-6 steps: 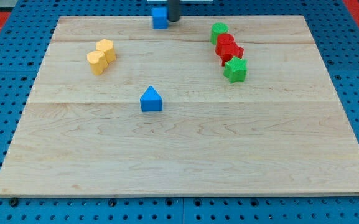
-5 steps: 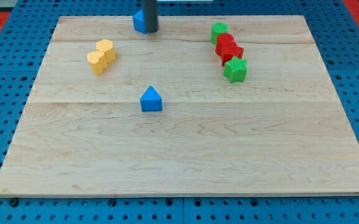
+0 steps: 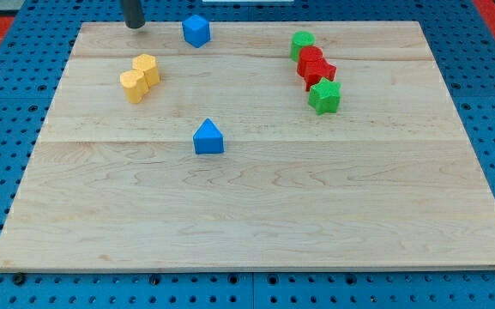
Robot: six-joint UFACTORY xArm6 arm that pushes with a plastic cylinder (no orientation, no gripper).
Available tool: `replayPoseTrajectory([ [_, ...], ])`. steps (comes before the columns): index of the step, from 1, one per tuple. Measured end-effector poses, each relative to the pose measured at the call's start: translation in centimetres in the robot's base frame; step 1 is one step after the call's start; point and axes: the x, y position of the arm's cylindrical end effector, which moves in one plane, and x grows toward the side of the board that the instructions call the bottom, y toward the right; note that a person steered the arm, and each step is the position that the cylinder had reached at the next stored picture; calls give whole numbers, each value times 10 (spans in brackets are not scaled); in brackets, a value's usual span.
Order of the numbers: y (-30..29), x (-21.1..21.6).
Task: Move the blue cube to the left of the red circle
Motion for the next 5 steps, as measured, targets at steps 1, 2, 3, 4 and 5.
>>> replayPoseTrajectory([
  [1,27,0],
  [2,84,0],
  [3,131,10],
  [4,133,43],
  [5,160,60],
])
